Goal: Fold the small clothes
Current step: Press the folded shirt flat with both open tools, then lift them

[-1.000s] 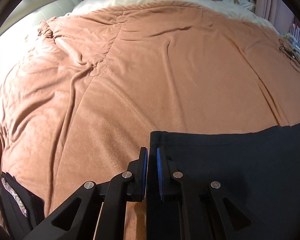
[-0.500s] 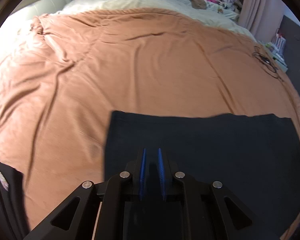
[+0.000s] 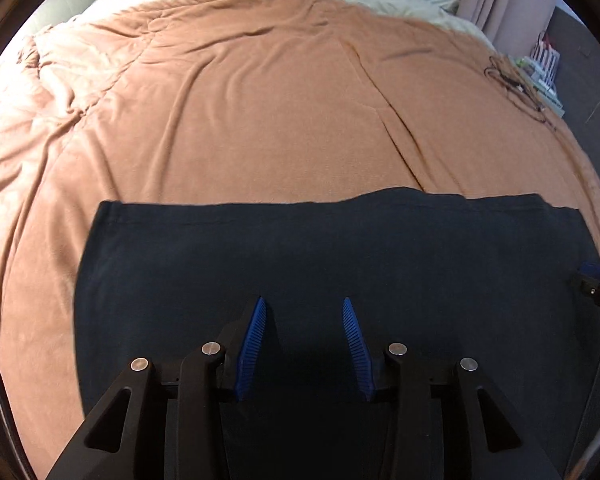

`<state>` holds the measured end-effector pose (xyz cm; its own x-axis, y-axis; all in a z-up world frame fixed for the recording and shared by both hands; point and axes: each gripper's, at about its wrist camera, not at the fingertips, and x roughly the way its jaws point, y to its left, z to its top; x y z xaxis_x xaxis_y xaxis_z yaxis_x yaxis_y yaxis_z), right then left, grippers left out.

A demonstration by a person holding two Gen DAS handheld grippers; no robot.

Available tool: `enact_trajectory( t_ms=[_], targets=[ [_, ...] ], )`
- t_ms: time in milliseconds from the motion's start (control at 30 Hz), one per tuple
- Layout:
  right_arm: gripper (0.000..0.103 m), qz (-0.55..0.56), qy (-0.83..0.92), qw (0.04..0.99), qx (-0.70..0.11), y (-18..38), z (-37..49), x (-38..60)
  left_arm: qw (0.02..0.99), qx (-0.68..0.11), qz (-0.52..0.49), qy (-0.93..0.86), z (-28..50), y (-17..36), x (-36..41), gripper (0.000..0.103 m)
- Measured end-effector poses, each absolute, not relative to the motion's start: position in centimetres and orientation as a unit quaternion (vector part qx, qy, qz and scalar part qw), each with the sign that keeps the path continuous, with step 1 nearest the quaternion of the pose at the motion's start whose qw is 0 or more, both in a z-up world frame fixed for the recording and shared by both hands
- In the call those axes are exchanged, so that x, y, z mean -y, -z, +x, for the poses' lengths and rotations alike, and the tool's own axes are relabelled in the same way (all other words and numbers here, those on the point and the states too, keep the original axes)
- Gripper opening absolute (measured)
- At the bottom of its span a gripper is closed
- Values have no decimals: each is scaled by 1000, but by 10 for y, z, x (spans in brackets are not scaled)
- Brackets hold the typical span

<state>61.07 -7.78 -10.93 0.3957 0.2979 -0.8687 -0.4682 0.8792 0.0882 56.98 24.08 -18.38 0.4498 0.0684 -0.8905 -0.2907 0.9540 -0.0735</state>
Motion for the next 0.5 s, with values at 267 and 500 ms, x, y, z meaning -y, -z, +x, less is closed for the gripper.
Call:
enact_trajectory(
  t_ms=[267, 500],
  targets=[
    [61, -92, -202, 837, -500, 124, 635, 47, 847, -503, -100, -142, 604, 193, -239, 48],
    [61, -81, -168, 842, -506, 127, 662, 23, 842, -502, -114, -161, 619, 193, -242, 55]
  ],
)
